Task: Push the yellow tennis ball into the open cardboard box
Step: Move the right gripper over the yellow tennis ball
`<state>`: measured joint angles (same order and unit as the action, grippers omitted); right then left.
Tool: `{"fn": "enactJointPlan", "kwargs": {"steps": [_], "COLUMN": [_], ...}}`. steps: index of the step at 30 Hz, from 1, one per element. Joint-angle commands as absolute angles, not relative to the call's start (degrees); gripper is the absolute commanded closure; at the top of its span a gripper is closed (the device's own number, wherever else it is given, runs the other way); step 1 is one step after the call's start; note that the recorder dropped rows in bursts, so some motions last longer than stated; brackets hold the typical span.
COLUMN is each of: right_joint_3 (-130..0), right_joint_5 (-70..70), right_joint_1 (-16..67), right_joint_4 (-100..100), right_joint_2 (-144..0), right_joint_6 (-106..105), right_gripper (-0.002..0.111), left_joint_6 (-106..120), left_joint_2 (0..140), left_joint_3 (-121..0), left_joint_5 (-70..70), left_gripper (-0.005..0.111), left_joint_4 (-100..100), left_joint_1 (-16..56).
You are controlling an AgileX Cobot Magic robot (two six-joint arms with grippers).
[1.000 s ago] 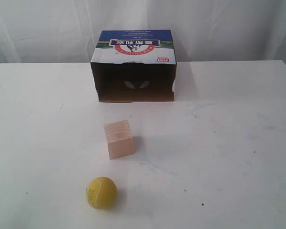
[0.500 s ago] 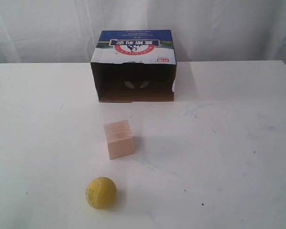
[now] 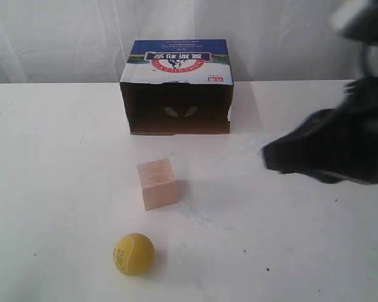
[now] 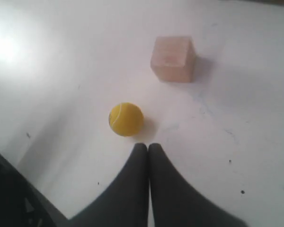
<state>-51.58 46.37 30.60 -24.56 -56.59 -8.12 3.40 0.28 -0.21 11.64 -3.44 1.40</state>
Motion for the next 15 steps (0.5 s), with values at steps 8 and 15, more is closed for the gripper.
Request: {"fn": "enactJointPlan", "kwargs": {"steps": [8,15], "right_joint_3": [-64.8,-70.2], "right_joint_5": [38.6,37.0], "right_joint_1": [51.3,55.9], "right_joint_4": [-19.0,-19.0], "right_joint_2": [-84.3,-93.5], "right_joint_6": [-9.4,-9.4], "right_gripper": [0.108,0.108], "left_joint_6": [3.0,3.0], "left_joint_2": [0.0,0.0], "left_joint_3": [0.0,0.0], "left_joint_5": [11.7,11.7], "left_gripper": [0.107,0.107], "left_joint_4": [-3.6,-3.6], "left_joint_1": [1.2,1.2]}}
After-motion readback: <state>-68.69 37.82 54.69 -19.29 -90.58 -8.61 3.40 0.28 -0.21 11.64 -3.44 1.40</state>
